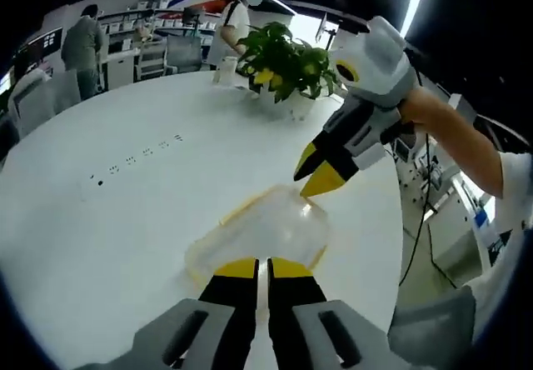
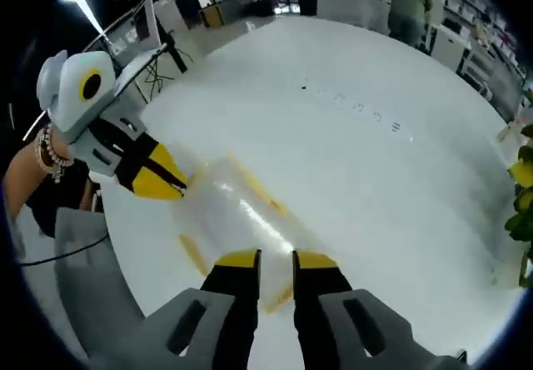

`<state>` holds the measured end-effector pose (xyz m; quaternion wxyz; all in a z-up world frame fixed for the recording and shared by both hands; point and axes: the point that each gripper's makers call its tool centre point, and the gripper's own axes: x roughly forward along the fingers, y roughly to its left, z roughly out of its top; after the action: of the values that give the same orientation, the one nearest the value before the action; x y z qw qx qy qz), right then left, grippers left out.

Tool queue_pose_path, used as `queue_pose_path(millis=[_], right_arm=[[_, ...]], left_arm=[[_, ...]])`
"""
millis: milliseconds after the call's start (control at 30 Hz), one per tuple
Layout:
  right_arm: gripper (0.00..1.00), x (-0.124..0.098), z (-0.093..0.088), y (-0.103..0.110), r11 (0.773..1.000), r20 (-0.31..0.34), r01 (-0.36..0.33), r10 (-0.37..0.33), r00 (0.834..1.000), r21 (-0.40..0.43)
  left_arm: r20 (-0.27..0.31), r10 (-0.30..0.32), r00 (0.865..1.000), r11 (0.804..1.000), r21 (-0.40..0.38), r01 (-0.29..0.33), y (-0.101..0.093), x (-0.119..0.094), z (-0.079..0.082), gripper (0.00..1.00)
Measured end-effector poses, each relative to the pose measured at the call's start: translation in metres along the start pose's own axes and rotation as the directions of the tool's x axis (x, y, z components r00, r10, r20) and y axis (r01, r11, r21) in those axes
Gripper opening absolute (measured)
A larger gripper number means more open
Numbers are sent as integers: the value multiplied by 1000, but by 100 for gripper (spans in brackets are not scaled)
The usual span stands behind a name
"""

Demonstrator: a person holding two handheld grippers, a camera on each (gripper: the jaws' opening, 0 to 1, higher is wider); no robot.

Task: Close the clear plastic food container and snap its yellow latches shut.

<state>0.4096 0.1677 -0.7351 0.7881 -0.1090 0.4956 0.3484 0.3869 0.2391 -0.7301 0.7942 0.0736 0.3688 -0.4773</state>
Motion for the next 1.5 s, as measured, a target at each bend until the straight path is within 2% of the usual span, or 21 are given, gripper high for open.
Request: queue_pose_path(millis=[67, 133, 200, 300, 433, 533, 667, 800, 933, 1033, 1133, 1267, 1333, 1400, 1433, 1500], right_arm=[[0, 3, 3, 7, 999, -4, -13, 12, 1000, -37], [0, 7, 5, 10, 999, -9, -9, 9, 1000, -50], [0, 10, 7, 13, 998, -13, -13, 12, 1000, -59], [0, 17, 8, 23, 997, -20, -52, 51, 998, -61], [0, 26, 10, 27, 995, -38, -58, 55, 998, -82], [0, 31, 9, 30, 993, -47, -64, 60, 997, -97], [0, 37, 7, 33, 988, -59, -84, 77, 995, -126], [0, 43, 7, 29, 986, -71, -74, 64, 995, -151], [0, 45, 20, 20, 982, -25, -44, 40, 999, -183], [0, 47, 23, 13, 985, -28, -54, 50, 998, -167], [0, 50, 28, 4, 983, -14, -27, 25, 1000, -182], [0, 53, 29, 4, 985, -7, -26, 25, 1000, -171], [0, 54, 33, 4, 986, 15, -20, 23, 1000, -168], [0, 55, 36, 8, 985, 24, -44, 49, 999, -167], [3, 57, 36, 10, 982, 13, -71, 74, 997, -173], [15, 59, 31, 17, 982, -23, -123, 121, 992, -140]], left_arm=[[12, -18, 1000, 1000, -16, 18, -4, 5, 2, 0], [16, -33, 999, 999, -24, 34, -9, 12, 3, 0], [5, -38, 999, 999, 2, 38, -13, 18, 2, 0], [26, -56, 998, 998, -5, 56, -19, 23, 5, 0], [45, -78, 996, 997, -13, 78, -26, 32, 7, 0], [21, -76, 997, 997, 27, 76, -28, 37, -1, 0], [11, -76, 997, 997, 18, 76, -26, 42, -9, 0], [37, -85, 996, 996, -1, 86, -28, 43, -8, 0], [27, -102, 994, 995, 15, 102, -32, 43, -14, 1], [18, -103, 995, 994, 25, 103, -33, 43, -17, 2], [36, -110, 993, 994, 30, 109, -35, 42, -17, 5], [60, -135, 989, 990, 57, 132, -40, 40, -17, 11], [64, -137, 988, 989, 66, 133, -41, 40, -18, 12], [68, -139, 988, 987, 95, 132, -42, 40, -18, 12], [69, -143, 987, 985, 110, 135, -43, 40, -18, 13], [65, -177, 982, 968, 192, 162, -49, 39, -20, 16]])
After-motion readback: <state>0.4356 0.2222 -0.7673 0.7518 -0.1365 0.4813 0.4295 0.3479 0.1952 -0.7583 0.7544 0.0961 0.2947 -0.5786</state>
